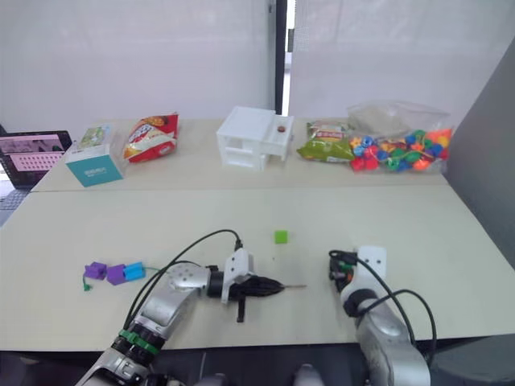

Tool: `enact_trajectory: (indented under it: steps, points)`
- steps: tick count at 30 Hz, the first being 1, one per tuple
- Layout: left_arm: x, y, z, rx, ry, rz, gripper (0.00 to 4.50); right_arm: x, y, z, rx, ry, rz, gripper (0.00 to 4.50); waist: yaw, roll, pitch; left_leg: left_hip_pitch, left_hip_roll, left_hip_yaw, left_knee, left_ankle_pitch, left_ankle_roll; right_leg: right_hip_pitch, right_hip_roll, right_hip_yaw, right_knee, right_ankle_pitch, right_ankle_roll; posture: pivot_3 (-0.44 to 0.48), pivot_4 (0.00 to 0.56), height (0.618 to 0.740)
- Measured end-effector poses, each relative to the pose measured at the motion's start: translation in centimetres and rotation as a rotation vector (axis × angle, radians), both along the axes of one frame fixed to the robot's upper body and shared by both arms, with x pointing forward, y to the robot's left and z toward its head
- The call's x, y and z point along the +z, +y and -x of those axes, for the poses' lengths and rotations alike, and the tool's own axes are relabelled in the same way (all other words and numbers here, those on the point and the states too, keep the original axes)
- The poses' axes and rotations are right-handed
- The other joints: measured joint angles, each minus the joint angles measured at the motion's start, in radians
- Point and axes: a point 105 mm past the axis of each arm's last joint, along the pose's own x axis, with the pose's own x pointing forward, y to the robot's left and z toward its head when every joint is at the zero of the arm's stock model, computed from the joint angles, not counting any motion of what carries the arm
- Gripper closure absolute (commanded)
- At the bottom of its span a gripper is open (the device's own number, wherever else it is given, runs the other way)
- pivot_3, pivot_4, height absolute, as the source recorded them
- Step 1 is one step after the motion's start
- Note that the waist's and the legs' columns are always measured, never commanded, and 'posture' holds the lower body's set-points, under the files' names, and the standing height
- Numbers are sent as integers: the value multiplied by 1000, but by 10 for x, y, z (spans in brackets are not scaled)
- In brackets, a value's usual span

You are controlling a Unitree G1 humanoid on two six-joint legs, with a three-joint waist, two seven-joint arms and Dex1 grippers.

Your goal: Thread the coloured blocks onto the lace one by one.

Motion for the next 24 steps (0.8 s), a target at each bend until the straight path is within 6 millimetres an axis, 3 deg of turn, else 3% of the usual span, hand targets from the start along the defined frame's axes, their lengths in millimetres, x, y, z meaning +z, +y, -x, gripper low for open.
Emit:
enact_trajectory:
  steps: [1,3,10,12,17,21,24]
  points:
    - [0,0,0,-5,0,1,4500,0,0,0,-3,0,-1,3305,0,0,0,0,0,0,0,0,0,0,0,0,0,0,0,0,150,740]
    - [0,-1,1,-18,-2,0,4500,0,1,0,-7,0,1,2256,0,0,0,0,0,0,0,0,0,0,0,0,0,0,0,0,150,740]
    - [0,-3,0,-41,-2,-7,4500,12,4,-6,40,-14,21,20,1,0,0,0,0,0,0,0,0,0,0,0,0,0,0,0,150,740]
    - [1,-3,0,-41,-2,-3,4500,31,-1,-11,94,-35,86,20,1,0,0,-1,0,1,1,0,0,0,0,0,-1,0,0,0,150,740]
    - [1,-5,0,-35,-2,7,4500,103,-12,-27,194,-177,181,20,3,0,0,-1,0,-2,0,0,0,1,1,-2,0,0,0,0,150,740]
    - [1,-5,0,-37,-9,12,4500,117,-11,-26,441,-106,265,20,6,0,0,-2,0,-2,0,0,1,2,0,-2,-2,0,0,0,150,740]
    - [1,-5,-1,-31,-12,13,4500,107,-10,-16,725,-19,378,20,4,0,1,-1,0,-1,0,-1,2,2,0,-2,-2,0,1,0,150,740]
